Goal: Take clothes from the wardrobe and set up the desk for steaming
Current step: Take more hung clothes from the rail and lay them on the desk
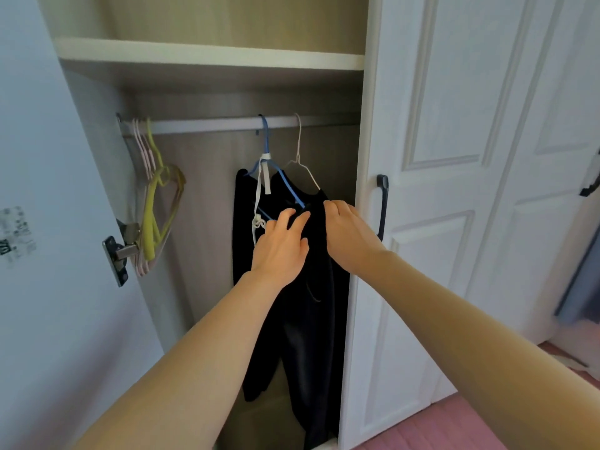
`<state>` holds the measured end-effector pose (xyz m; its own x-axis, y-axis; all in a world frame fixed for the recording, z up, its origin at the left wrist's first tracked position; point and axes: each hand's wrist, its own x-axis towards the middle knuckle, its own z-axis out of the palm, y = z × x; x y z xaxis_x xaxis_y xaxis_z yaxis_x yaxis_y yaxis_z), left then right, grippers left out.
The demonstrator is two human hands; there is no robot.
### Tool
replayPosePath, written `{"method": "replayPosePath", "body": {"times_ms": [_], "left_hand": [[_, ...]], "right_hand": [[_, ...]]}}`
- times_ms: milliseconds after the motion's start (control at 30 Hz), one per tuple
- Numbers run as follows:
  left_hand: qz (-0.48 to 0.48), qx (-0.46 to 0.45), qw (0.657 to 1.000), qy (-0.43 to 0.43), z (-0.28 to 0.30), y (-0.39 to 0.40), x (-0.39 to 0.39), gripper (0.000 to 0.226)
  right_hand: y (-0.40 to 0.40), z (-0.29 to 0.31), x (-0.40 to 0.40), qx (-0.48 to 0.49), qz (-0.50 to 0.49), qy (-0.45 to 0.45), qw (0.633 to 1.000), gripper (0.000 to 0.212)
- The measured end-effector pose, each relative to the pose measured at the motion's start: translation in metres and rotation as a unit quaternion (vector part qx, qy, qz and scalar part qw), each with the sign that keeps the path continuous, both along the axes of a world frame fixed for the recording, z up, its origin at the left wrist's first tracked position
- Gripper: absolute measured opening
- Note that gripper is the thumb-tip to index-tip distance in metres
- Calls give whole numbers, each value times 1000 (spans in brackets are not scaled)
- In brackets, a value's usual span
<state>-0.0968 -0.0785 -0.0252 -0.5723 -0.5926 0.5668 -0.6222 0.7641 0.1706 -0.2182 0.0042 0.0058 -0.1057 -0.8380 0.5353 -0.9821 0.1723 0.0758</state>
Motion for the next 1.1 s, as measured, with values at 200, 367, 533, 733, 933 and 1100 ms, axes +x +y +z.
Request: {"method": "replayPosePath", "body": {"times_ms": [200, 367, 533, 733, 933, 1100], "left_hand": [[-3, -18, 997, -78, 17, -23, -11, 58], [-12, -14, 999, -31, 15, -29, -10, 47], [-12, 5, 998, 64, 9, -31, 1, 32], [12, 154, 967, 202, 20, -39, 3, 20], [10, 348, 871, 346, 34, -58, -6, 57], [5, 383, 842, 379, 32, -69, -14, 25]], "right_hand": [[-20, 19, -1, 12, -19, -45, 999, 50], [-34, 18, -6, 40, -36, -103, 993, 39], [-52, 14, -12, 45, -35, -188, 981, 40], [-68, 18, -22, 67, -30, -320, 945, 42], [-89, 14, -15, -8, -16, -512, 859, 43], [-103, 13, -13, -53, 6, -650, 758, 34]]}}
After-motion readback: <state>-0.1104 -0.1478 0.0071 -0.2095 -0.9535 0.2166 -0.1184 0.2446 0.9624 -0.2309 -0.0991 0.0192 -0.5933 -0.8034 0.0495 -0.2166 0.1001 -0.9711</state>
